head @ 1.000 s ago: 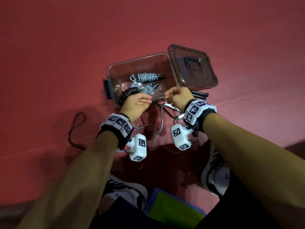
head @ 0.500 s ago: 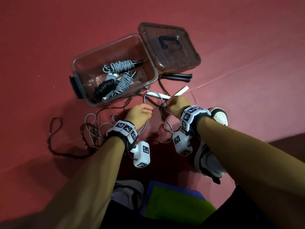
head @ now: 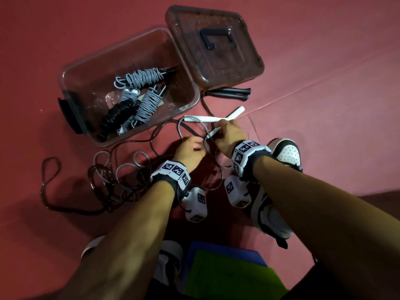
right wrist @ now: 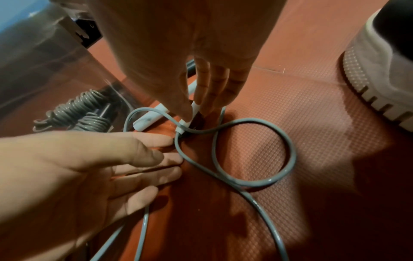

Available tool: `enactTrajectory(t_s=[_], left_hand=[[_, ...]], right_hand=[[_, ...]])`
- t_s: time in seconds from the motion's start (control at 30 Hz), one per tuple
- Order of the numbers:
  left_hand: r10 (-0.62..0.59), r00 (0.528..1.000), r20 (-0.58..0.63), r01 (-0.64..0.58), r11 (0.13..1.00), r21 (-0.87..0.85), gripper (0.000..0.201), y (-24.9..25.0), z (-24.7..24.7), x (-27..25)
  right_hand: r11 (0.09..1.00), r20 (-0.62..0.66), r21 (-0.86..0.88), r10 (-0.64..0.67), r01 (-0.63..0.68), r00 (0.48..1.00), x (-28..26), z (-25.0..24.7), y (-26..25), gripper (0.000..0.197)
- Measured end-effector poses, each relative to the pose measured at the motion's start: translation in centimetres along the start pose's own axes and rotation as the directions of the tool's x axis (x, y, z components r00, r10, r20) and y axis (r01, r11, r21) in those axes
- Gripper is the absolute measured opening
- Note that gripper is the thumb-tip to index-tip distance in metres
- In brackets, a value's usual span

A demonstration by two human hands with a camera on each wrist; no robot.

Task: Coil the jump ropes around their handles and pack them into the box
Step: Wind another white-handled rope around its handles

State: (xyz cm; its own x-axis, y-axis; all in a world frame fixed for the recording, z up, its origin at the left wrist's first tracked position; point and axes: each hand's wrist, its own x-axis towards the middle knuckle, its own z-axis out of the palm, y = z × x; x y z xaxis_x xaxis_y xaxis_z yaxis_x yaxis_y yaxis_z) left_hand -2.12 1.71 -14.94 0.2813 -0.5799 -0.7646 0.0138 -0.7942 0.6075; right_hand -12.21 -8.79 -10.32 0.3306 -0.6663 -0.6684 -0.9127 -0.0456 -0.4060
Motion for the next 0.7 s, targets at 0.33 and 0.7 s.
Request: enactTrajectory(t_s=[0.33, 0.7], left_hand=[[-0.038, 0.991, -0.130, 0.026, 0.995, -0.099, 0.025, 0.8, 0.7, 1.7], [-0.040, 0.995, -0.092, 0.032, 0.995, -0.092, 0.027, 1.5, 0.5, 1.9]], right_hand=[[0.999, 0.081, 0.043, -0.001, -0.003, 0.997, 0.2, 1.0, 0.9, 0.035], [0.993, 0.075, 0.114, 0.035, -0.043, 0.997, 1.4, 0.4, 0.4, 0.031]])
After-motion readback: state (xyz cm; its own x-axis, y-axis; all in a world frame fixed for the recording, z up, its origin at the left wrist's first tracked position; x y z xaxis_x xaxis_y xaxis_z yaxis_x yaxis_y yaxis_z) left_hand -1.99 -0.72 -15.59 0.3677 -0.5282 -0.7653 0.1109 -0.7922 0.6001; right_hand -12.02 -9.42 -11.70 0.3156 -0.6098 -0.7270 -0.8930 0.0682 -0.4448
